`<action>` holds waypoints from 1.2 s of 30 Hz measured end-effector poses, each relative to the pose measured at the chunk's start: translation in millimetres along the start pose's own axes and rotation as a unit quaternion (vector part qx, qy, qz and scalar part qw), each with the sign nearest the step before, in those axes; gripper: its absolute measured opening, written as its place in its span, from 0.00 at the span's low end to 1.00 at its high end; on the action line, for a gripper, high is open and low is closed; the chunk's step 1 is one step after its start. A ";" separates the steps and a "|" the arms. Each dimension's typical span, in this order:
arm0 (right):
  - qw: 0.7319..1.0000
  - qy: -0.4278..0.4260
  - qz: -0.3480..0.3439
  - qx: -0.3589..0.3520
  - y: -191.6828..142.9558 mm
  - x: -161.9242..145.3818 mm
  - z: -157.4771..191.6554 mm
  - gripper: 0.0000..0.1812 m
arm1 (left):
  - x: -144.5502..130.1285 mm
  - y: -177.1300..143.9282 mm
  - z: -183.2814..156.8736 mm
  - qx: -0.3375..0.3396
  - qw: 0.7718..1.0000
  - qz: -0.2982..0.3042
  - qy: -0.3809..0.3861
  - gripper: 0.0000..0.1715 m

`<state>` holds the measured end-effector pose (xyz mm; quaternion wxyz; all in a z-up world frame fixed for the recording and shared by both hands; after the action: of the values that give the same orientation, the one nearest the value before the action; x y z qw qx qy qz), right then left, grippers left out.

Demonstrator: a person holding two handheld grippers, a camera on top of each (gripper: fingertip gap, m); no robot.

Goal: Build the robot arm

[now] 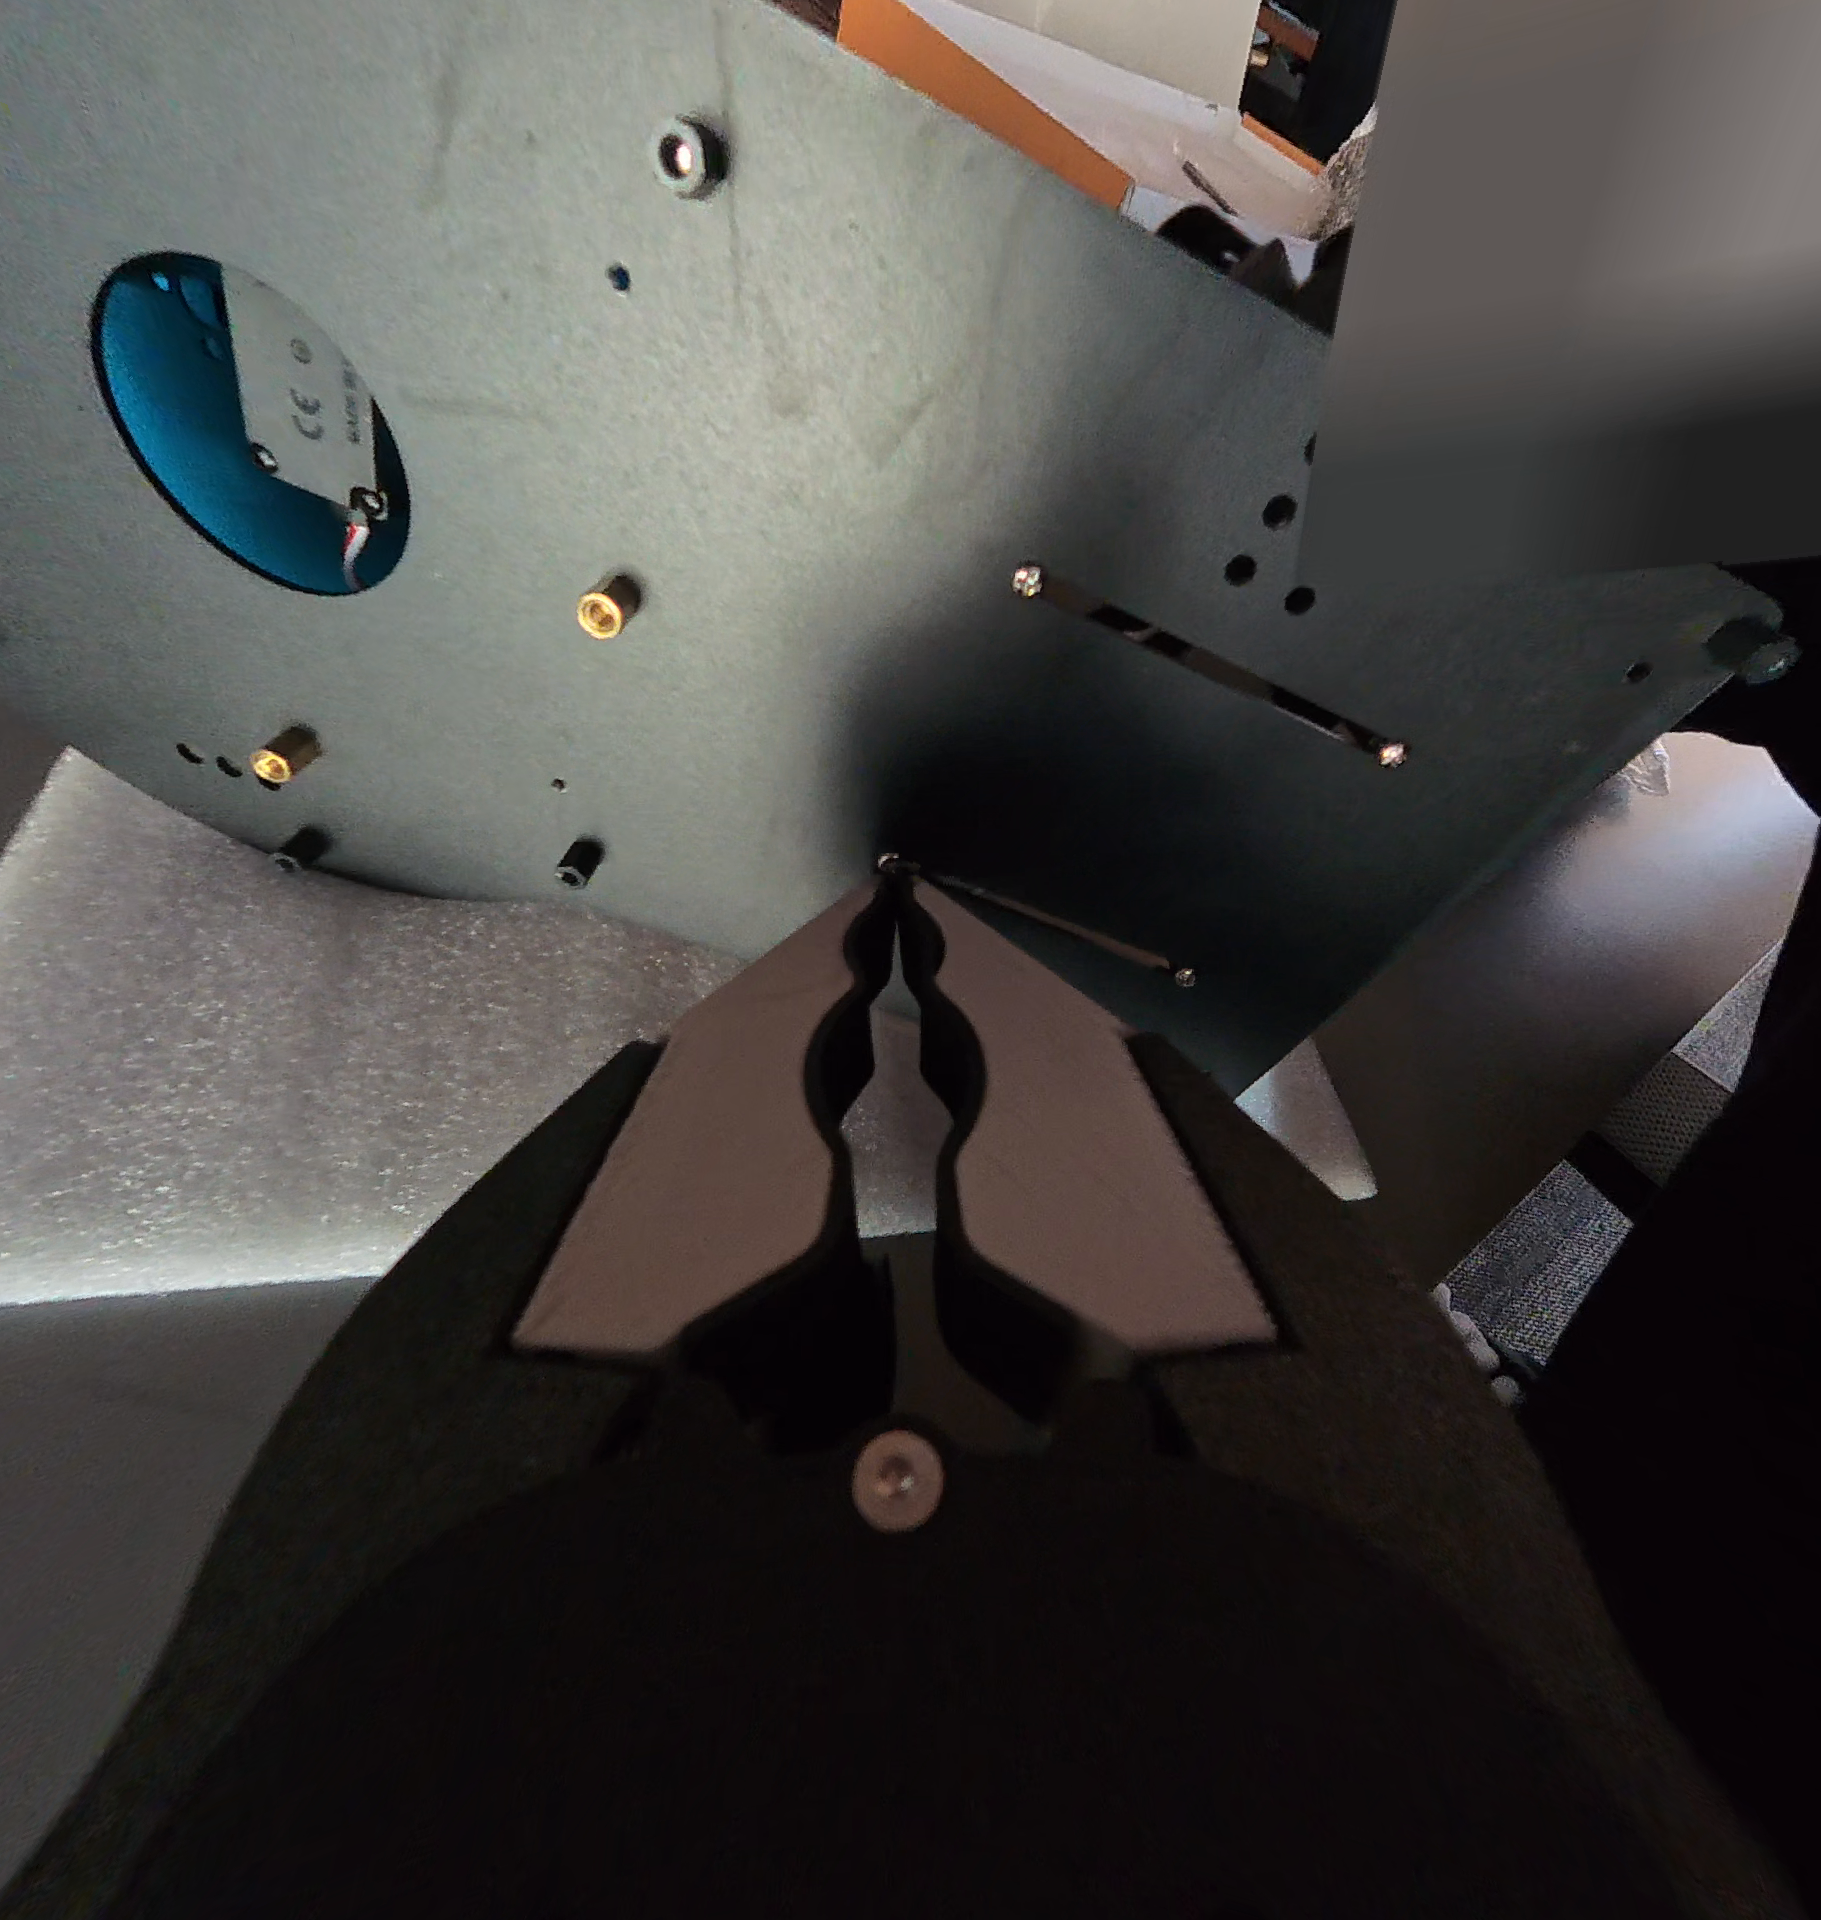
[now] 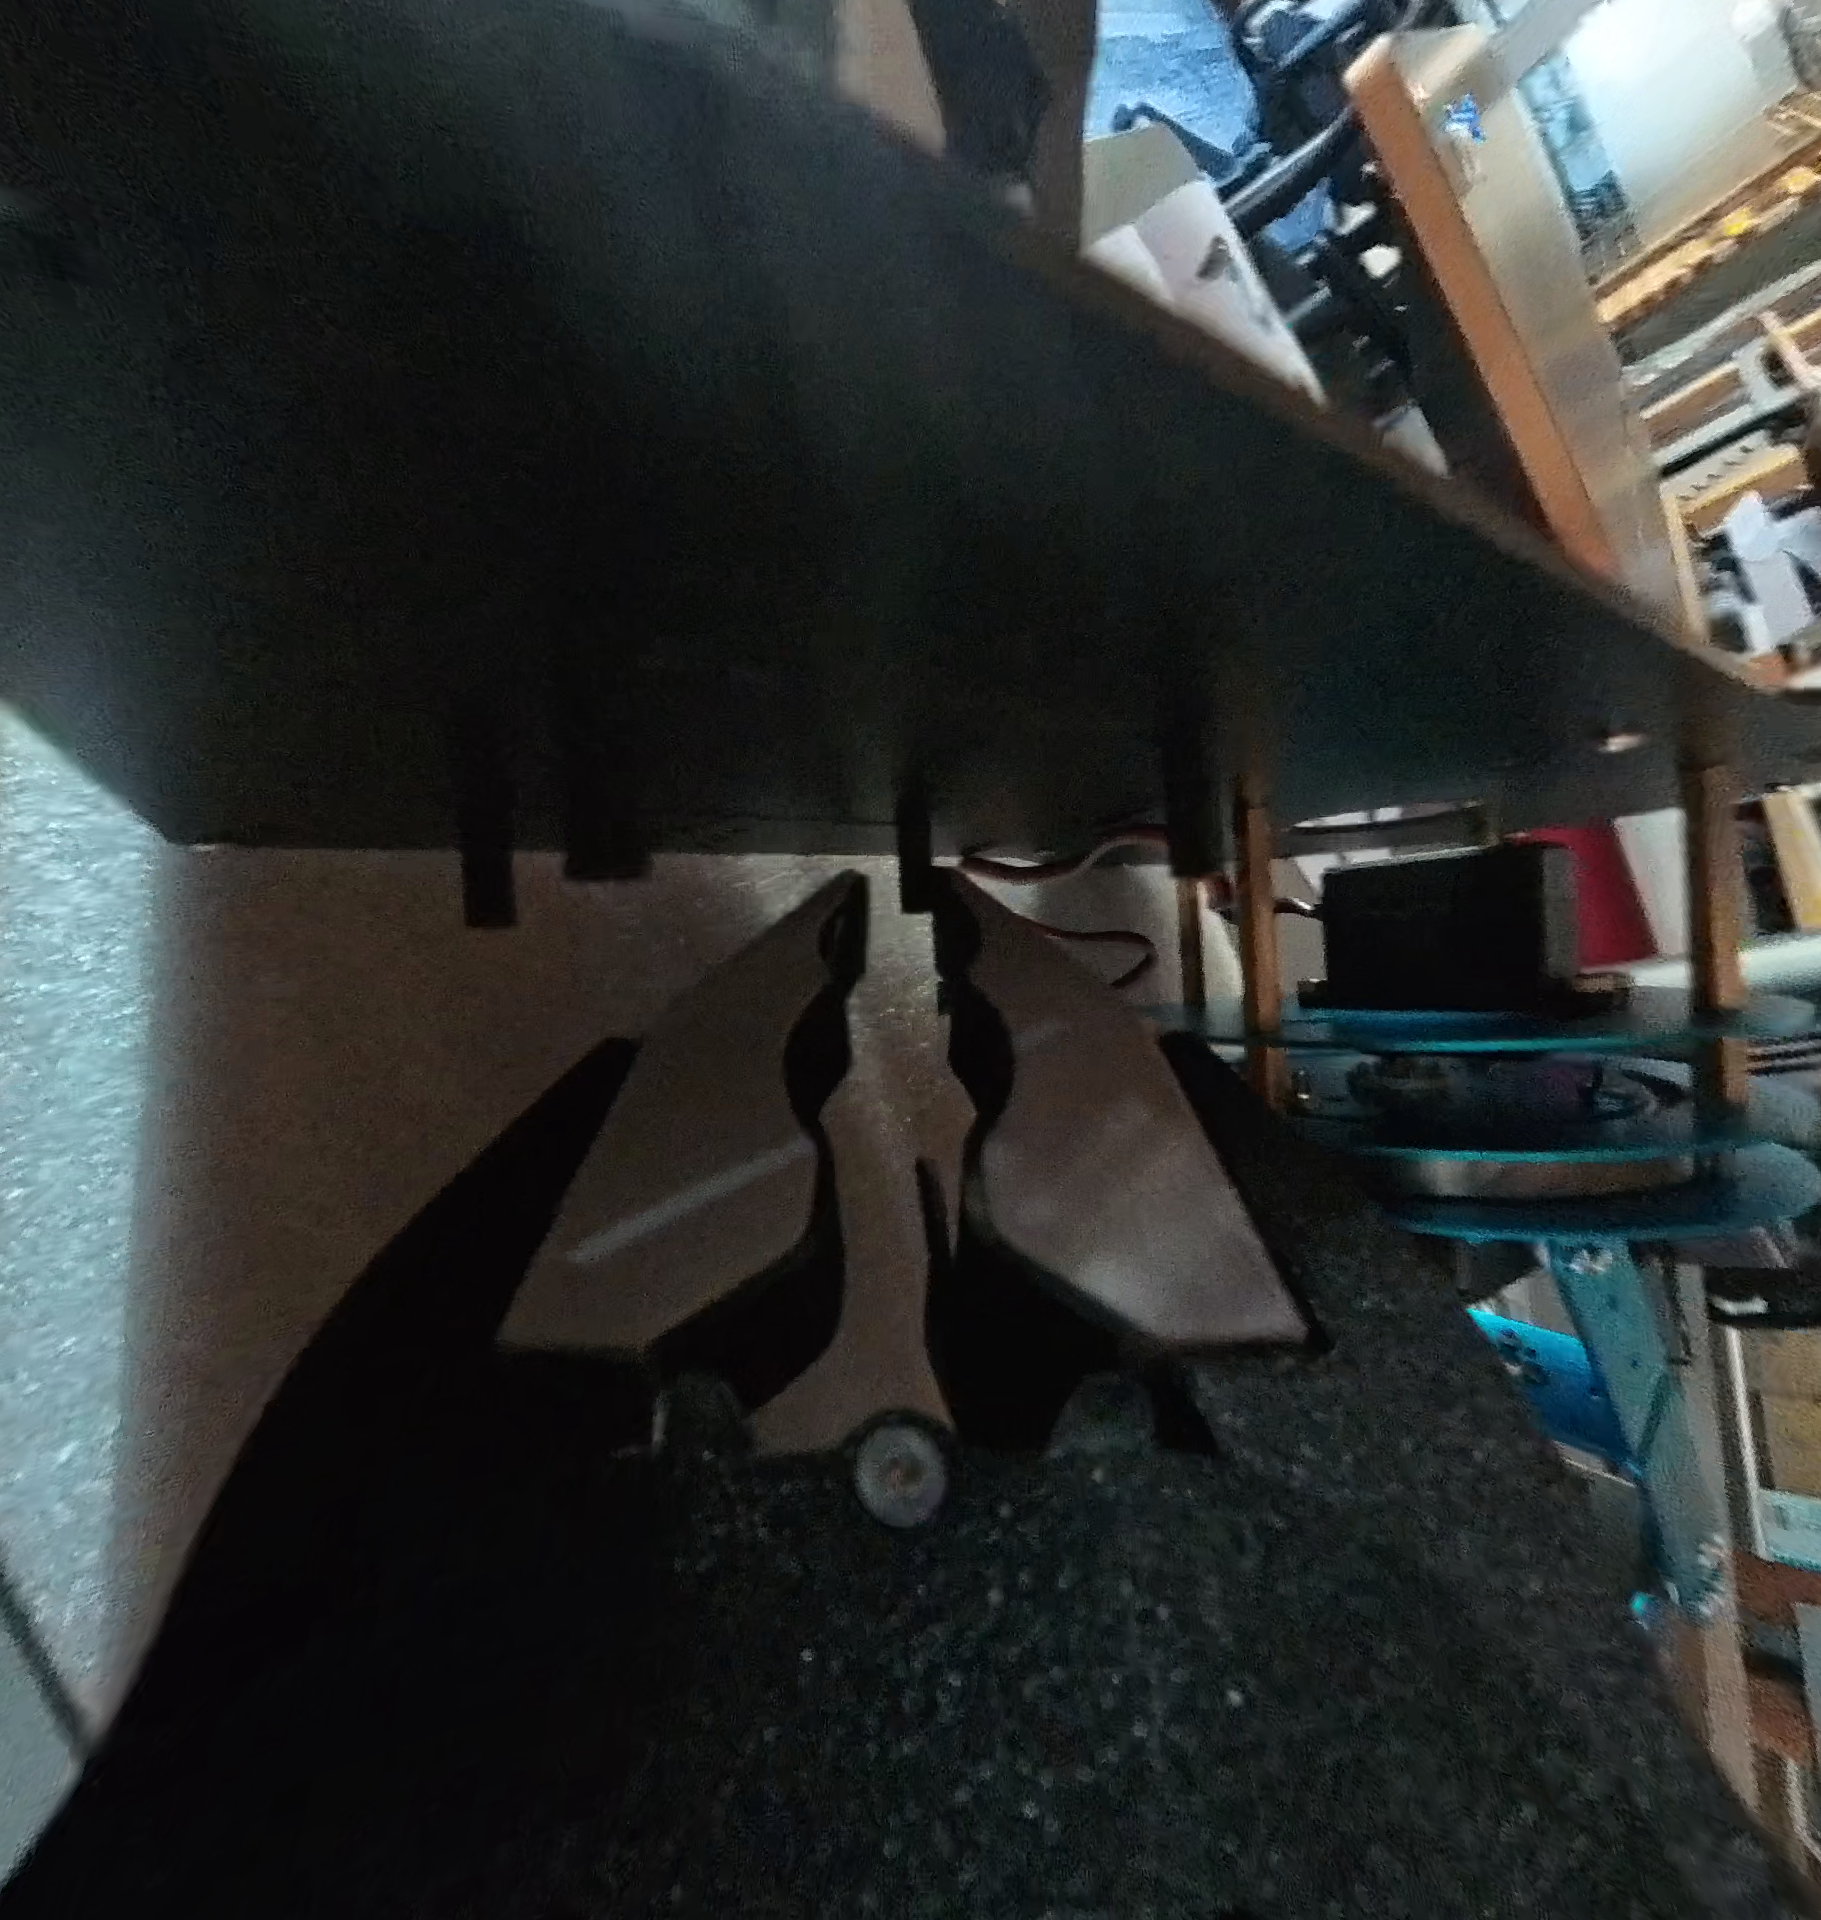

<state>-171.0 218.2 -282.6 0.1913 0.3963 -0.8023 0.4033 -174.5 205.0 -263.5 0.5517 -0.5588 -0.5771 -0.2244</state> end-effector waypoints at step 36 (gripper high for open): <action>0.929 0.292 -0.010 0.226 -0.6 -3.9 8.6 0.01 | -5.8 -0.4 -5.0 0.015 1.000 0.003 0.002 0.00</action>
<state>-168.1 213.0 -289.9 0.3265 0.3021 -0.5943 0.6700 -174.3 198.2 -267.0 0.5618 -0.5521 -0.5773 -0.2151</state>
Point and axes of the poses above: each gripper's, where its closed fingertips meet, y out along the fingers, x out of its top, z = x × y across the jaws, the point moved 1 cm from there along -y, back along the fingers, and after that the axes turned 1 degree about -z, right-handed, at the moved point
